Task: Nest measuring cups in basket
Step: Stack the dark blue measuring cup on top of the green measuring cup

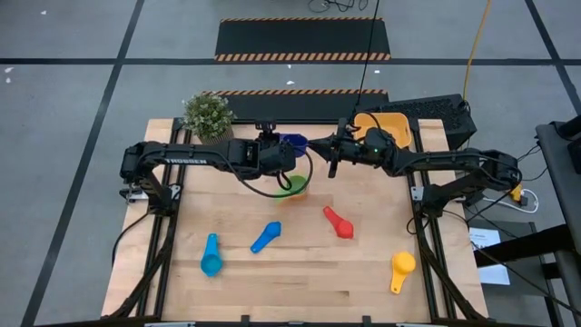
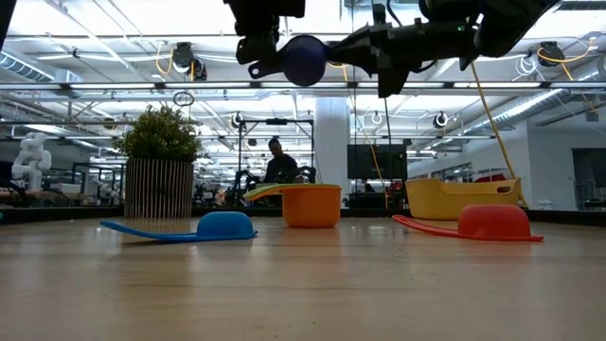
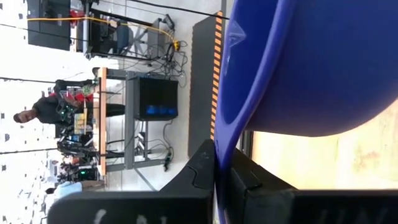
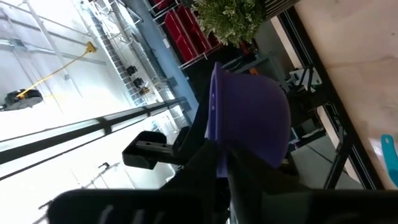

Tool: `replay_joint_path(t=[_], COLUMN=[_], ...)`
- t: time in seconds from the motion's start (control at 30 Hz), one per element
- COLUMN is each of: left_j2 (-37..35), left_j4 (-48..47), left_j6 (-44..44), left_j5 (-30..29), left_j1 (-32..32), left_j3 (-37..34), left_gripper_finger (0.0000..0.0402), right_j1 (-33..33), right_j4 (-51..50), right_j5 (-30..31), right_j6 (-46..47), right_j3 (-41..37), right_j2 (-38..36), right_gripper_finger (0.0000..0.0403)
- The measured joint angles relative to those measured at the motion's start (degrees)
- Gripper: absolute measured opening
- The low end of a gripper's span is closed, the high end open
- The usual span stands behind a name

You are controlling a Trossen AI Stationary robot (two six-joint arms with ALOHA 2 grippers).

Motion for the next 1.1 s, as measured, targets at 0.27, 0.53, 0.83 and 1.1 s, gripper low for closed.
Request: replay_joint_path(t=[0.27,0.53,0.83,1.1], left_j2=[0.09,-0.21,-2.57,-7.12], left_j4=[0.85,0.3,-5.17,-11.47], left_j6=[-1.68,-17.73,-39.78,-57.01], left_j5=[1.14,1.22,4.02,13.85], left_j1=[0.12,-0.76,-2.95,-2.47], left_j3=[0.0,0.0,0.03,-0.04], left_gripper_finger=[0.003,0.0117,0.0189,0.0176], right_j1=[-0.95,-5.19,-10.84,-16.66], right_j4=[0.15,1.09,1.24,1.16], right_j5=[-1.51,-4.65,-13.32,-24.86], right_j6=[-1.75,-4.65,-9.45,-13.15], right_j3=[0.07,0.09,0.09,0.11], right_j2=[-0.02,0.0,-0.86,-1.84], right_gripper_finger=[0.0002,0.0001,0.0,0.0])
